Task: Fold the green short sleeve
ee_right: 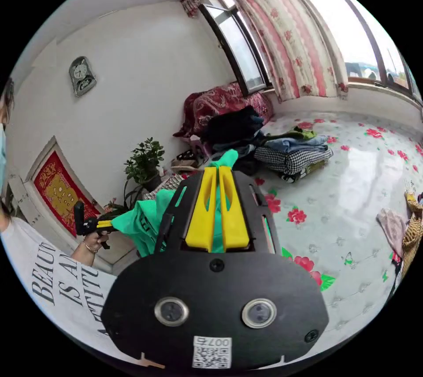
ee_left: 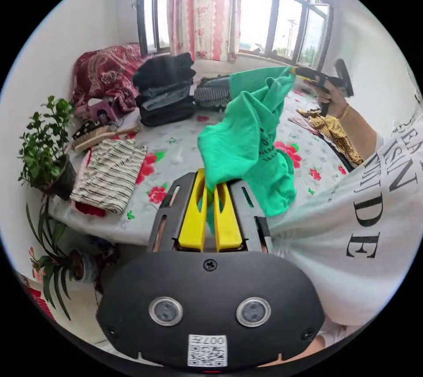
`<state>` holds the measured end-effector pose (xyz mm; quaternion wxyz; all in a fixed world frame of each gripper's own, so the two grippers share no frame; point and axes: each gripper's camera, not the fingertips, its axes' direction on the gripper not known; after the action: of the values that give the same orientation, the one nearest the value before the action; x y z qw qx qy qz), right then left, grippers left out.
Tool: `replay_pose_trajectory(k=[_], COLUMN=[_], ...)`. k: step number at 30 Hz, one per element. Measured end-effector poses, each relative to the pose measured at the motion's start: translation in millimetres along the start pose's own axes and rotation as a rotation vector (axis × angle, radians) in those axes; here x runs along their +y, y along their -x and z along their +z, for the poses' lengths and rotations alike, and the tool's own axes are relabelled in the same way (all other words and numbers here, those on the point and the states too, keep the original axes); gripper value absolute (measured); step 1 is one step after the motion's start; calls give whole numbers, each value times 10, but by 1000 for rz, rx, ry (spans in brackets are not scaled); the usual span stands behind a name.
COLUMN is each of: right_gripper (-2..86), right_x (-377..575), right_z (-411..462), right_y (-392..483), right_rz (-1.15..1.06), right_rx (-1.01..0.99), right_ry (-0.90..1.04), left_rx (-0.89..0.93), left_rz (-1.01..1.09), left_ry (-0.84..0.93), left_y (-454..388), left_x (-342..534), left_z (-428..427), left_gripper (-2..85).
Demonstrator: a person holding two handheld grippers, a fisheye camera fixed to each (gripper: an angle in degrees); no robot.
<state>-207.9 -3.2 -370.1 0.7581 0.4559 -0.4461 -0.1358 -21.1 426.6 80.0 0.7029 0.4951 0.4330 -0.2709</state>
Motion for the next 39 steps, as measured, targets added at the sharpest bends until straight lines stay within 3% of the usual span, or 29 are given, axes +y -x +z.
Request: replay_pose_trajectory(k=[3,5,11,16,21,24,26,28,33,35,39], right_gripper=[-3,-3,-2,-2,3,16,35,52,58,58,58], right_x=[18,228,734,750,137,-412,-665,-525,904,1832,2797], right_z=[-1292,-2085,-3193,-3424,-3086,-2499,-1939,-1656,-1301,-1104,-1010], right_y=[455,928,1937,2112,1333,368,-543,-1031,-1439,-1544,-1495], right_rz=[-76,-147,-288,-347,-288,-179,7,84,131,218,377], right_rx=[112,225,540,649,651,712,783,813,740,714,636], right_ry=[-274,-435,-710,-829,-690,-514,-246,-70,159,377,607], left_rx=[-55,-95,-254,-176,25,129,183,155,57,79,125], left_rz=[86,198,399,410,363,294,86,-50,-86,-96,-137], left_ry=[-268,-549,-1077,-1237,-1032,-802,-464,-269,-214,-17,321], left_y=[-57,-261,-888,-1003,-841,-656,-381,-185,-11,22,-50], left_x=[-329,-423,-317,-483,-1371,-2315,-3021,-3143,-2228,-1578,-640], left_z=[-520,-1002,-1853,-1973,-1385,-523,466,1070,1710,2147,2670], left_gripper=[-9,-10,-10,-9,-4,30,96,110,95,95,100])
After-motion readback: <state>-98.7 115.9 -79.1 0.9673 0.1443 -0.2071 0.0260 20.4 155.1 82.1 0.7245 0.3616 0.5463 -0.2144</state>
